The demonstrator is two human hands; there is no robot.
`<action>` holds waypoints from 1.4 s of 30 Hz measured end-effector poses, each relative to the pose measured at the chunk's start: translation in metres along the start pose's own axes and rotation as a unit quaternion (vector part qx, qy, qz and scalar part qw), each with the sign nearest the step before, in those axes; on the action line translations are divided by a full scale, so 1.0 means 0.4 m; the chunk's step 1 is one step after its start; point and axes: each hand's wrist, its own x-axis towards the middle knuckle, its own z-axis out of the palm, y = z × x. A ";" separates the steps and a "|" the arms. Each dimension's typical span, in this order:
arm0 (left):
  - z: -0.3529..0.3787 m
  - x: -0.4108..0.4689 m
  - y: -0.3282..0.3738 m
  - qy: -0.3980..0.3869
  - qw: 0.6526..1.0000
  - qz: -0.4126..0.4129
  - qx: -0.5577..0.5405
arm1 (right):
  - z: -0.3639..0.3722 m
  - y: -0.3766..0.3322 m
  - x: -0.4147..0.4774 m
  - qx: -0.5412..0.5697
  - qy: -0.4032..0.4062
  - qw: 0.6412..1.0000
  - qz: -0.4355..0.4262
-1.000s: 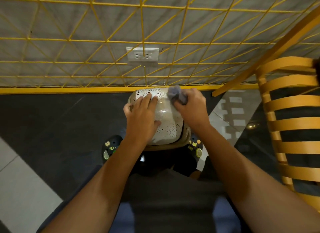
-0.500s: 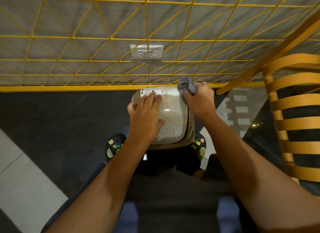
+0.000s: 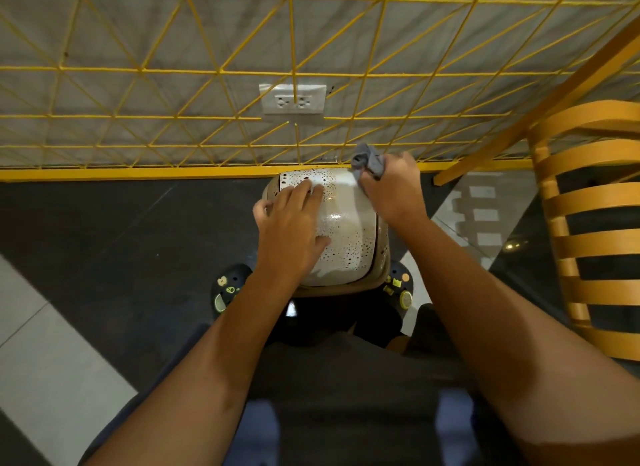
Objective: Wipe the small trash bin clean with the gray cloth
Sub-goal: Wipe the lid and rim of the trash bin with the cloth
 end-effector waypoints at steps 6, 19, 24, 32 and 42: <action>-0.001 0.002 -0.001 0.014 1.000 0.000 -0.005 | 0.012 0.024 -0.075 -0.032 -0.045 0.991 -0.120; -0.005 0.001 -0.005 0.002 1.000 0.004 -0.002 | -0.010 0.055 -0.130 -0.038 -0.051 0.993 -0.102; -0.005 -0.001 -0.002 0.004 1.000 0.005 -0.007 | -0.024 0.063 -0.113 0.008 -0.032 0.998 -0.057; -0.013 0.000 -0.006 -0.008 1.000 0.003 -0.009 | -0.072 0.090 -0.104 0.193 0.013 0.973 0.128; -0.039 0.012 -0.005 0.052 0.989 -0.038 -0.132 | -0.051 -0.009 -0.129 0.535 -0.131 0.816 0.176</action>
